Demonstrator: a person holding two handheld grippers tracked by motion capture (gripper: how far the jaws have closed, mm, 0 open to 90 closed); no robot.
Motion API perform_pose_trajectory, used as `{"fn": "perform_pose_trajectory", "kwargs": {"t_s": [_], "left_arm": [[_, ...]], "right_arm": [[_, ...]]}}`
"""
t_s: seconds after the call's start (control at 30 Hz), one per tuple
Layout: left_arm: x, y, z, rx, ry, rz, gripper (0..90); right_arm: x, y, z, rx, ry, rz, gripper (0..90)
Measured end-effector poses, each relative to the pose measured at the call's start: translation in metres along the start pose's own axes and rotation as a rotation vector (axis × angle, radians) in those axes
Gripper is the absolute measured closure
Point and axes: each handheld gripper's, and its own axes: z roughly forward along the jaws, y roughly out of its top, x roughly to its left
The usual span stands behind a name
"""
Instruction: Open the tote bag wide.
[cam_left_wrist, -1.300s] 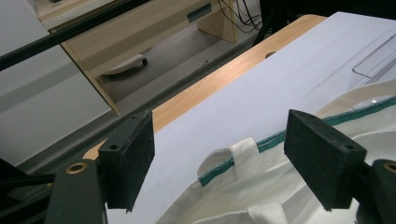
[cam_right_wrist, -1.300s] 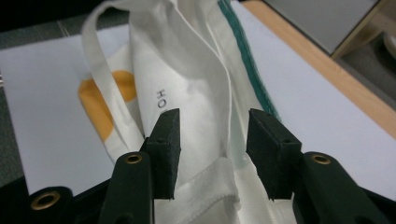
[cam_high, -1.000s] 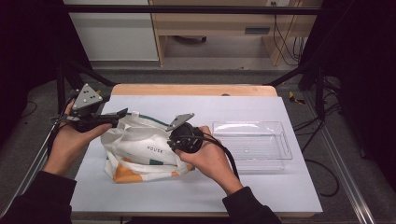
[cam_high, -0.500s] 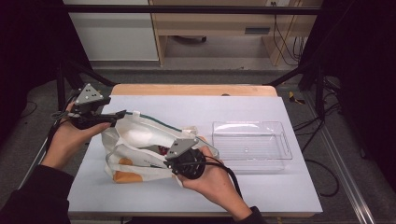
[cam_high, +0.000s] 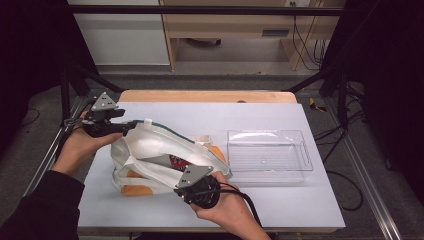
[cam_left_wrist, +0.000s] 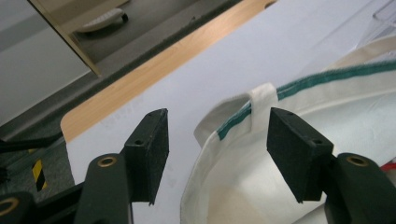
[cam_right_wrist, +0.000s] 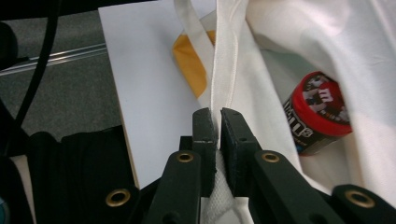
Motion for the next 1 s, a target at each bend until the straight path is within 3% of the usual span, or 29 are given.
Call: {"fn": "perform_pose_trajectory", "kwargs": {"t_s": [0.17,0.43,0.53,0.63,1.0], "left_arm": [[0.000,-0.004,0.008,0.033,-0.012,0.002,42.1],[-0.003,-0.005,0.018,0.052,-0.008,0.023,55.3],[-0.003,-0.007,0.020,0.044,-0.017,-0.014,62.6],[-0.002,-0.008,0.023,0.045,-0.020,-0.021,71.3],[-0.002,-0.007,0.023,0.036,-0.039,-0.056,83.9]], "right_arm": [[0.006,-0.006,0.001,0.007,0.014,-0.001,84.8],[0.014,-0.016,0.006,0.020,0.029,-0.006,84.8],[0.014,-0.018,0.007,0.022,0.032,0.000,84.8],[0.015,-0.021,0.009,0.028,0.034,0.002,84.8],[0.015,-0.026,0.010,0.024,0.043,0.014,85.0]]}}
